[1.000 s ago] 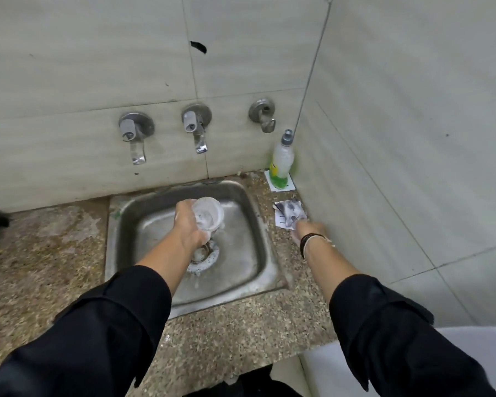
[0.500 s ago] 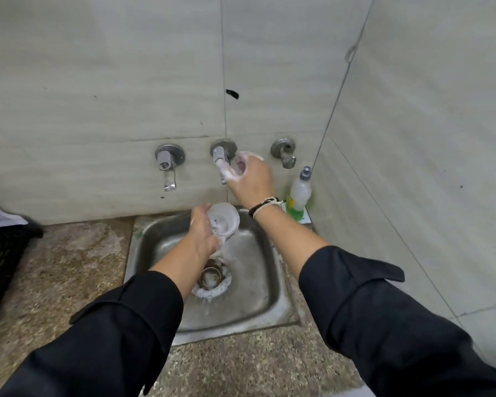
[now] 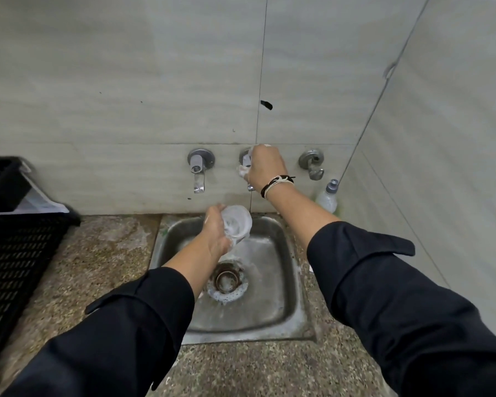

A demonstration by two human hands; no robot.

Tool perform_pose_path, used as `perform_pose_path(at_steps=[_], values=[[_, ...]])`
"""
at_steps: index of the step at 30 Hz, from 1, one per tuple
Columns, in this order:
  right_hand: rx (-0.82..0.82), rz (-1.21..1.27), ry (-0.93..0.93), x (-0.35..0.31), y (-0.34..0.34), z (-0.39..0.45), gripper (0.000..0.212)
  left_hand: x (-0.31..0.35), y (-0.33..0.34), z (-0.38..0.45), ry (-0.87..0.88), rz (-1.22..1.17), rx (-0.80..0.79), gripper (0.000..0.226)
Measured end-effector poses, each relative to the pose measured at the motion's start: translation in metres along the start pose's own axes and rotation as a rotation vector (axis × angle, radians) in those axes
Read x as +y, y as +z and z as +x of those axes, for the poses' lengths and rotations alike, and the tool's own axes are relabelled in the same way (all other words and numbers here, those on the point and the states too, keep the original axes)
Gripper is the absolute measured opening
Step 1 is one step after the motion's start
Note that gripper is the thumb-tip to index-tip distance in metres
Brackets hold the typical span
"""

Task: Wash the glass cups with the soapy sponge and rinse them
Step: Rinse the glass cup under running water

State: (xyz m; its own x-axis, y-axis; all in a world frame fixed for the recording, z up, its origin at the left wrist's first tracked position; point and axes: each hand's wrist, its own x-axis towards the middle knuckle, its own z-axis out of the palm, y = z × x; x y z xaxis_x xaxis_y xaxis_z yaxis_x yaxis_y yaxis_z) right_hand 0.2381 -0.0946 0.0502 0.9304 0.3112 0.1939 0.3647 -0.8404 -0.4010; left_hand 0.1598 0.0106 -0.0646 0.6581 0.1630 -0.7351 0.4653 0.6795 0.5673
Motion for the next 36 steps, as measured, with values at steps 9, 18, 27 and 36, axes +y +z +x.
perform_pose_path(at_steps=[9,18,27,36], values=[[-0.255,0.22,-0.202,0.049,-0.025,0.032,0.035,0.002,-0.007,0.011,-0.02,-0.011,0.021,0.041],[-0.114,1.312,0.725,0.056,0.07,-0.035,0.022,-0.004,-0.015,0.044,-0.021,0.035,0.067,0.064],[-0.204,0.381,0.093,0.046,0.108,-0.034,0.016,-0.009,0.012,0.062,-0.1,-0.133,-0.159,0.048],[-0.308,-0.258,-0.121,0.045,0.109,-0.029,0.022,-0.003,0.01,0.056,0.06,0.063,-0.298,0.04]])
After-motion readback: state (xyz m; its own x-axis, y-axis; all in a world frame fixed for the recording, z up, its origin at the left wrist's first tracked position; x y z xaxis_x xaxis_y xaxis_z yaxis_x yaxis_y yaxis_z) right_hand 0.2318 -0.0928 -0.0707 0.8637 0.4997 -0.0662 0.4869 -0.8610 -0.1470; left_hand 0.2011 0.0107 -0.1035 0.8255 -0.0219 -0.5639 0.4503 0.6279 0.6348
